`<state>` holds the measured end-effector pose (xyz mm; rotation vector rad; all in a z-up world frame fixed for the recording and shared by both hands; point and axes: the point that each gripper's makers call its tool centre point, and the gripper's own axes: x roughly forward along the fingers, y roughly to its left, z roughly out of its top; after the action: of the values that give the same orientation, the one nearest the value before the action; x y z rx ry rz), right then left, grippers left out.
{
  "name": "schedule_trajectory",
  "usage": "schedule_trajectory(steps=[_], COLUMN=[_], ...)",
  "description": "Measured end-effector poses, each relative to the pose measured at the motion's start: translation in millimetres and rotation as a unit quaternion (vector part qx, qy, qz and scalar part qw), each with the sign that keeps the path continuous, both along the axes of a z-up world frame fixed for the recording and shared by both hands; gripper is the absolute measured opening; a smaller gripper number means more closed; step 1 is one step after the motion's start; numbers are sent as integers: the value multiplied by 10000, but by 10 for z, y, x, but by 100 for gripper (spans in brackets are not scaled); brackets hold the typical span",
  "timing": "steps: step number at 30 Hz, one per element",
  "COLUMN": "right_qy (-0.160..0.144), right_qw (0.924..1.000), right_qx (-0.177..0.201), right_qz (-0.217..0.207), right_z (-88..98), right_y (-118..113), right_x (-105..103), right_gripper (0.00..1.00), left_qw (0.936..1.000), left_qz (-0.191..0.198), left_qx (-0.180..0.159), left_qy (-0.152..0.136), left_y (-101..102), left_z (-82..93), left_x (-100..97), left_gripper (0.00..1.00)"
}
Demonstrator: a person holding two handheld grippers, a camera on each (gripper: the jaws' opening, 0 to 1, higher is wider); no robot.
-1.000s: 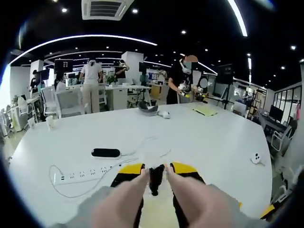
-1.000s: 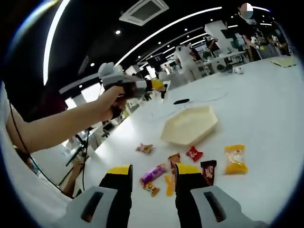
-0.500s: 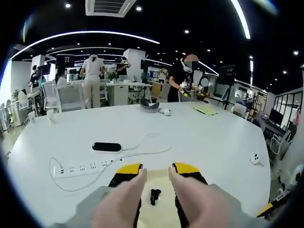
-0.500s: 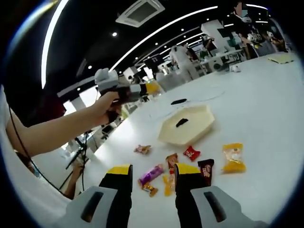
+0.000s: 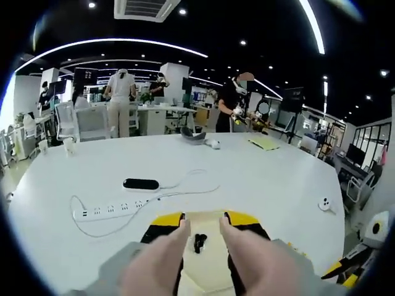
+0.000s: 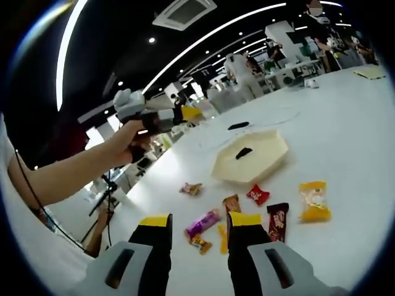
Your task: Place the target food into the container with the food tongs after gripping and lifting it, then release it inside without dropping or visibly crushing the food.
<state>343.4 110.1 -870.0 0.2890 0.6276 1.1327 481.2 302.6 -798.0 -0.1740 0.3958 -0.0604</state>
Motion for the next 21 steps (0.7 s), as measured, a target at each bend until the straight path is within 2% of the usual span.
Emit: schedule_trajectory(steps=[6, 14, 21], right_qy=[56, 21, 2], right_qw=[9999, 10000, 9997], right_qx=[-89, -54, -167], right_qz=[-60, -32, 174], right_z=[-60, -30, -82], right_y=[-50, -5, 13], right_x=[36, 34, -74], right_gripper=[35, 35, 36], left_qw=[10000, 9999, 9995], left_qz=[-51, -36, 99], left_qx=[-52, -122, -293], left_qy=[24, -47, -52], left_y=[-52, -61, -26], left_z=[-71, -1, -44], left_x=[-91, -218, -348], left_gripper=[24, 25, 25])
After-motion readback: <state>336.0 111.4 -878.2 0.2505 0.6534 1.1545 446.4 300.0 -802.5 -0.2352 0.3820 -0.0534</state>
